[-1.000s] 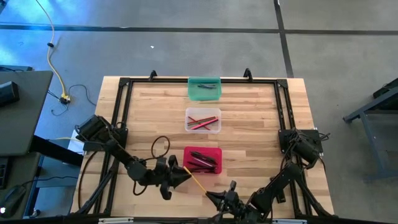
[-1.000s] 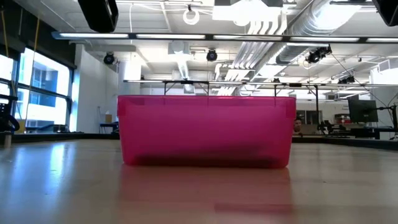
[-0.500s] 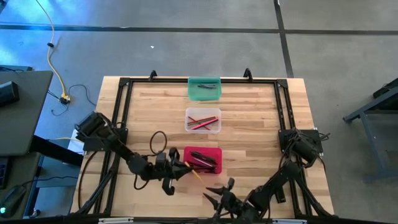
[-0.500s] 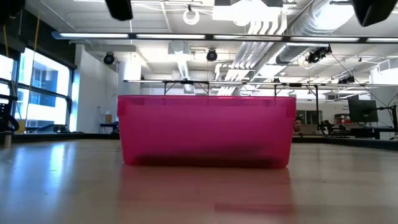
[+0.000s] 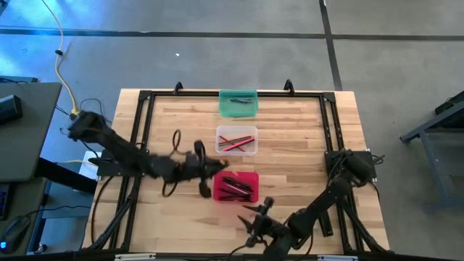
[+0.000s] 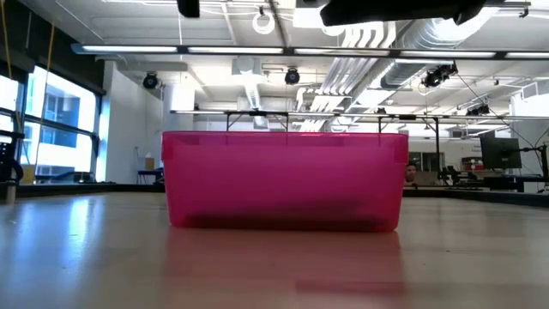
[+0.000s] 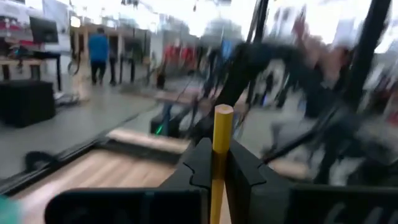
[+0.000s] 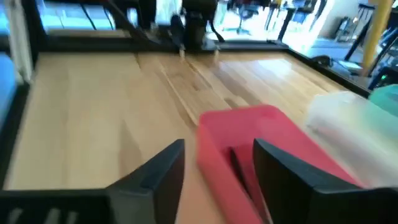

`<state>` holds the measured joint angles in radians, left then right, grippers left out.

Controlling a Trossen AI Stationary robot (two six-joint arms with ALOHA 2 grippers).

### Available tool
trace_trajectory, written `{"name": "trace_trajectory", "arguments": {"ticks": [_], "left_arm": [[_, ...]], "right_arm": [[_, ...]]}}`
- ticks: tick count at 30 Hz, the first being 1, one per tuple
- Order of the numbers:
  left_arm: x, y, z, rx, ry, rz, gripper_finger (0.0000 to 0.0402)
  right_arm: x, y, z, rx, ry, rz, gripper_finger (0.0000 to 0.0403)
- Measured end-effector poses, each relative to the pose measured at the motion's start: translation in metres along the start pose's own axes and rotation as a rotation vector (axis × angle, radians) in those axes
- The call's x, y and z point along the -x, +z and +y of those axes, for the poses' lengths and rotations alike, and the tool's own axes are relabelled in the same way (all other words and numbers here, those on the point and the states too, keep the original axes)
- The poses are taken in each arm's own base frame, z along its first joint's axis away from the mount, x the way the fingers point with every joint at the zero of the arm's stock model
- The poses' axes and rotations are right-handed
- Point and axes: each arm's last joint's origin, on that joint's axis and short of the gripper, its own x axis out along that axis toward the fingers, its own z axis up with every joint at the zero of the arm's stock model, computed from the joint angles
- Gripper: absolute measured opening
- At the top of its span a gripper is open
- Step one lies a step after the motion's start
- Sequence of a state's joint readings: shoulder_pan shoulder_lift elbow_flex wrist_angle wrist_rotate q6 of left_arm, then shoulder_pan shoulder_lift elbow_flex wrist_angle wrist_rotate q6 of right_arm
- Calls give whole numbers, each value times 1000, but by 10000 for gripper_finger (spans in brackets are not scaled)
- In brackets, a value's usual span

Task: Sort crayons/erasers/pens/pencils in bins
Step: Put the yellow pencil into the transparent bin

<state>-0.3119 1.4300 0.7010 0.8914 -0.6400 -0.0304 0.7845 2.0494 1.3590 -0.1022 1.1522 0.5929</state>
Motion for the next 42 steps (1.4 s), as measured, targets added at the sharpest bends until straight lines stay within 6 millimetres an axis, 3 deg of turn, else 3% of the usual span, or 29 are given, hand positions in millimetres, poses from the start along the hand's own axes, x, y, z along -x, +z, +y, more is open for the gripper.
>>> {"name": "trace_trajectory", "arguments": {"ticks": [9,15,20,24,30,38,42], "left_arm": [[-34,19,110,-150,54,358,2],[-49,26,174,-227,96,456,2],[-59,31,212,-259,117,478,2],[-73,32,237,-265,128,533,2],[-96,28,251,-261,66,711,2],[-110,35,228,-232,-53,902,3],[-118,22,217,-146,-130,918,3]], "right_arm": [[-3,29,-71,190,-123,241,12],[-1,42,-112,266,-244,337,19],[0,47,-138,311,-361,377,3],[-8,36,-155,314,-418,404,1],[-15,13,-181,225,-375,401,0],[-7,-3,-232,61,-244,301,0],[-6,-7,-255,26,-185,237,0]]}}
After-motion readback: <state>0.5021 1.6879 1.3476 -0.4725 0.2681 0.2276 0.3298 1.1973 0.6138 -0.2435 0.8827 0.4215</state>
